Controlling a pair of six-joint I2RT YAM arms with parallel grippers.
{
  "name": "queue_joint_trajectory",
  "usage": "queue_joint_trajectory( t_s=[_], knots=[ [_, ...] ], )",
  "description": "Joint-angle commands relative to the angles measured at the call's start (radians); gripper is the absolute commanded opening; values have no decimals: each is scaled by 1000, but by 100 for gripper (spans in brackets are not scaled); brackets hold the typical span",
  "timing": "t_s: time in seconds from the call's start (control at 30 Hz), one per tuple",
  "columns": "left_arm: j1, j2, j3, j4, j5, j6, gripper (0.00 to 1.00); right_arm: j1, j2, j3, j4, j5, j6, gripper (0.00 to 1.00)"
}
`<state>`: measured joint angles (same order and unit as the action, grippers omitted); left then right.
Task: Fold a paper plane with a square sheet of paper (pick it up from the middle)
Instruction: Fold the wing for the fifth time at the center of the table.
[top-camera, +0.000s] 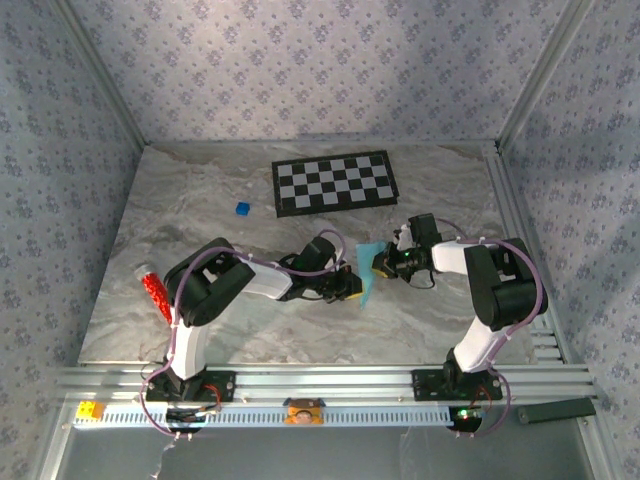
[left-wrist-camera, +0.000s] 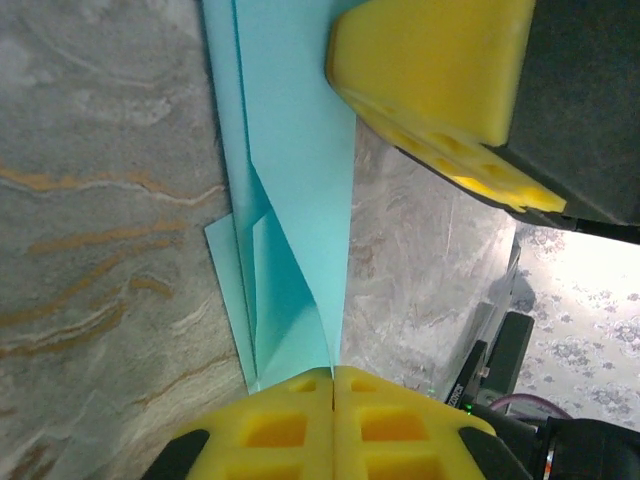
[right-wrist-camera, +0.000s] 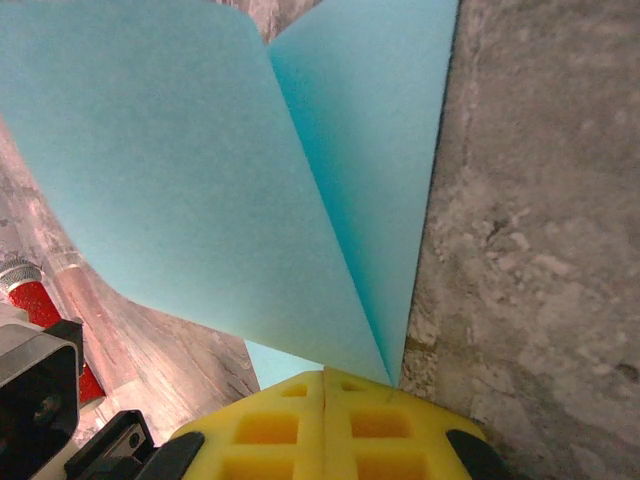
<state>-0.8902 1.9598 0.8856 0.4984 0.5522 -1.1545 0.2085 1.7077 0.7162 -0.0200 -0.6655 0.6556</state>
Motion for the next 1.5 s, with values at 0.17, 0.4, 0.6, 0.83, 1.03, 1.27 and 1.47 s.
queue_joint_trajectory(
  t_s=[0.17,0.4,0.6,0.83,1.03,1.27,1.47],
  knots=[
    [-18,61,39,-72,62,11,0,12,49,-15,-90,101,-19,5],
    [-42,75,36,-136,50,16,0,11,51,-16,-96,109,-19,5],
    [-44,35,17,-201,19,53,8,10,47,-15,-105,115,-19,5],
    [-52,27,32,-206,43,70,12,11,47,-11,-113,116,-19,5],
    [-53,21,32,-219,52,87,8,11,47,-12,-113,118,-19,5],
    [-55,25,33,-251,67,101,0,11,50,-12,-112,122,-19,5],
    [-57,-2,26,-302,58,118,13,11,51,-11,-114,122,-19,5]
  ],
)
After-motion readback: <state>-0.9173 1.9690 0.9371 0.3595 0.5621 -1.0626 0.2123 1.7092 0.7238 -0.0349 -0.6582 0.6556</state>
